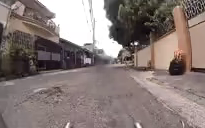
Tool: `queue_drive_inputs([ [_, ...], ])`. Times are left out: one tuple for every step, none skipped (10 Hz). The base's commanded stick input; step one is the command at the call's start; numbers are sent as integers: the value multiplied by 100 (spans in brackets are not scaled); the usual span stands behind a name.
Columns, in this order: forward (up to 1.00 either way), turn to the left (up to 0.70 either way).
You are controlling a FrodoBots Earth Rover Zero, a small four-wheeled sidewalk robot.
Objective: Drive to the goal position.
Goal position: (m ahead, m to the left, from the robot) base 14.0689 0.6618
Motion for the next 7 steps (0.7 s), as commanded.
queue_drive_inputs([
  [70,0],
  [70,0],
  [70,0],
  [70,0],
  [70,0],
  [70,0],
  [70,0],
])
